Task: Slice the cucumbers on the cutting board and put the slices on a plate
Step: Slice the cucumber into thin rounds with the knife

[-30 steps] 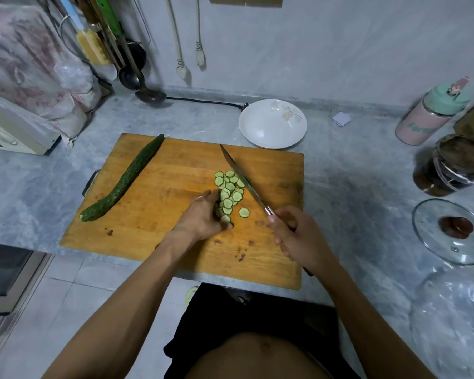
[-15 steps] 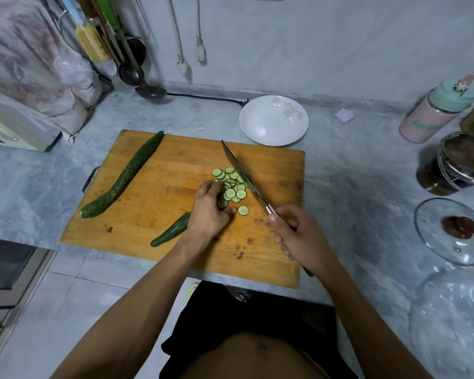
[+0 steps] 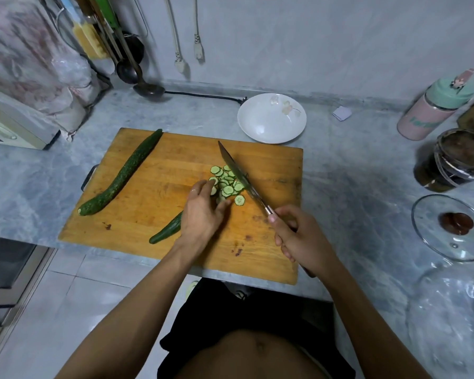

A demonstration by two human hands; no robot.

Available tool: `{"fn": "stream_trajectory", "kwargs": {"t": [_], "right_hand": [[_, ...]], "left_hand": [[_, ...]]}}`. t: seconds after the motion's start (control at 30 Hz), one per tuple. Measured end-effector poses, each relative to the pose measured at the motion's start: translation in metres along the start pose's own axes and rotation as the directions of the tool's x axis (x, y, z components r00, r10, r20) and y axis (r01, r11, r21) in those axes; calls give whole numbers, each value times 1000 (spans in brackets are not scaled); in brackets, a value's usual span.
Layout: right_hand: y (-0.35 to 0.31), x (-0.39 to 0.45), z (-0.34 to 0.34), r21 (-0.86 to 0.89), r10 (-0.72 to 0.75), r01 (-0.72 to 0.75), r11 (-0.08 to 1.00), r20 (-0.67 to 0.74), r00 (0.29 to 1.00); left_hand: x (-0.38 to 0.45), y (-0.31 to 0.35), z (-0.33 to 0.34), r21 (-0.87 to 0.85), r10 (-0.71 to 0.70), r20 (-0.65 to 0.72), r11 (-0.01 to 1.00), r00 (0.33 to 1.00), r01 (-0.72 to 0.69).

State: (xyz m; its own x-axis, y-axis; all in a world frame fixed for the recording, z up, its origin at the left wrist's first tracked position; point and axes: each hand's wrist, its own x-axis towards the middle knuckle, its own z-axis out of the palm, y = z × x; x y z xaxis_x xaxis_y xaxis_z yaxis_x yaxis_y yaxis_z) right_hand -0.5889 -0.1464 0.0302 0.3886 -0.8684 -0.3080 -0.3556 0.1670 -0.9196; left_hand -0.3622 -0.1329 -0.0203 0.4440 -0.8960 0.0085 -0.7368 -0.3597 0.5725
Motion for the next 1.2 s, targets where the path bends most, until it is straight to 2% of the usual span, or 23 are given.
{"fn": "stream_trajectory", "kwargs": {"t": [0.07, 0.17, 0.27, 0.4, 0.57, 0.67, 0.8, 1.07, 1.2], "right_hand": [[-1, -1, 3, -10, -15, 15, 1000, 36, 999], [-4, 0, 11, -28, -24, 27, 999, 101, 995], [-7, 4, 25, -39, -33, 40, 998, 158, 987], [-13, 7, 43, -107, -35, 58, 993, 206, 978], [-21, 2, 58, -222, -101, 162, 961, 263, 960], [-24, -4, 65, -291, -169, 257, 921, 296, 940], [-27, -9, 70, -358, -187, 308, 882, 333, 924], [-33, -10, 71, -472, -155, 341, 813, 388, 908], [-39, -9, 70, -460, -160, 346, 817, 396, 904]], "left_hand": [[-12, -16, -16, -5, 49, -50, 999, 998, -49], [-31, -47, -31, -7, 20, -126, 1000, 992, -21], [-43, -68, -29, -29, -7, -118, 1000, 993, 3], [-50, -71, -19, -104, 4, -187, 994, 982, -24], [-54, -71, -9, -155, -21, -276, 988, 961, -23], [-54, -73, -11, -173, 8, -285, 983, 958, -60], [-55, -80, -9, -79, 116, -266, 987, 957, -142], [-56, -87, 1, -24, 137, -279, 989, 951, -149], [-55, -88, 1, -19, 133, -268, 989, 954, -144]]}}
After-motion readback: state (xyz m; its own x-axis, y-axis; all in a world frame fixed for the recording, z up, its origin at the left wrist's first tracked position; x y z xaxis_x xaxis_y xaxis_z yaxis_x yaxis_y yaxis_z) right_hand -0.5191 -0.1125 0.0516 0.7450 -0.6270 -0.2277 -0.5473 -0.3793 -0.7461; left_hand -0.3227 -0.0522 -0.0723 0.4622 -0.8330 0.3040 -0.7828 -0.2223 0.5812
